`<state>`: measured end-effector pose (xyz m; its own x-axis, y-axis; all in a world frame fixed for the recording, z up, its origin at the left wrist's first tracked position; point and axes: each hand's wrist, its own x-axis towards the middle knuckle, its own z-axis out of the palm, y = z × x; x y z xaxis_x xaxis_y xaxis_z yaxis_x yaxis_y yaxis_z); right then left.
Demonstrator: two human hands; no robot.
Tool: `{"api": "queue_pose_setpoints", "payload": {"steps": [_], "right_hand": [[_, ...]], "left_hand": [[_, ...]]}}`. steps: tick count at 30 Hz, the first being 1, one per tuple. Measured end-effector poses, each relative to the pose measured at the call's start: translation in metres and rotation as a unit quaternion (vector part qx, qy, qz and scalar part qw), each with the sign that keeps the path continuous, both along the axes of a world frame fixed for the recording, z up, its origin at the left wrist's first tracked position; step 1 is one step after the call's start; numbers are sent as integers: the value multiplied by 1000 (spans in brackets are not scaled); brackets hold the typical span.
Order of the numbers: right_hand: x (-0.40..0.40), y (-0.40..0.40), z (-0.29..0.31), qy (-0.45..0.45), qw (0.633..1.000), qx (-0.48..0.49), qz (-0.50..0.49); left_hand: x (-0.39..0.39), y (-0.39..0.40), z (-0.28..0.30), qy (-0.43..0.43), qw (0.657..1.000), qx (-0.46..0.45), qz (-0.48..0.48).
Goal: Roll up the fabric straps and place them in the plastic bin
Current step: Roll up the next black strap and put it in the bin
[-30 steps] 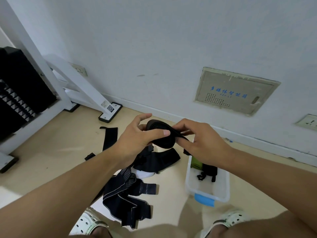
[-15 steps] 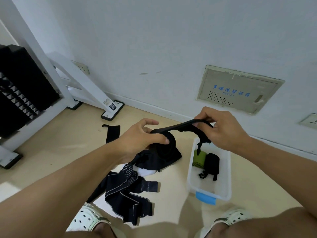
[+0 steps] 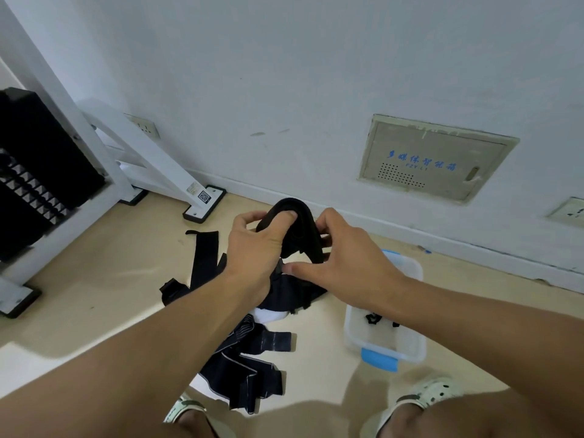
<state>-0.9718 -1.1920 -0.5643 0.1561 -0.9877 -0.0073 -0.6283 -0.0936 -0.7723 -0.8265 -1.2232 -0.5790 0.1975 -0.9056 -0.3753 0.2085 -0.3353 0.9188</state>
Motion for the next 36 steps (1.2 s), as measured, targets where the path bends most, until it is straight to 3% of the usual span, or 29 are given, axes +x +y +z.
{"api": "queue_pose_setpoints", "payload": {"steps": [5, 12, 18, 20, 24, 29, 32, 36], "right_hand": [[12, -8, 2, 9, 996, -59, -68], [11, -13, 8, 95, 989, -102, -57], [-9, -26, 13, 146, 980, -132, -20], [-26, -31, 17, 180, 974, -136, 32], [-47, -30, 21, 232, 957, -72, 162], [-46, -26, 19, 165, 966, -30, 196], [-47, -25, 18, 79, 978, 8, 195], [-50, -24, 18, 33, 978, 51, 199]], "left_hand": [[-13, 6, -4, 23, 1000, 8, 5], [-13, 4, 4, 60, 998, 27, 5], [-6, 3, 1, 76, 986, 45, -143], [0, 0, 4, 37, 977, 44, -205], [14, -1, 12, -159, 936, 2, -313], [17, -5, 10, -195, 907, 5, -372], [19, -11, 7, -135, 914, 30, -380], [23, -12, 5, -91, 890, 73, -441]]}}
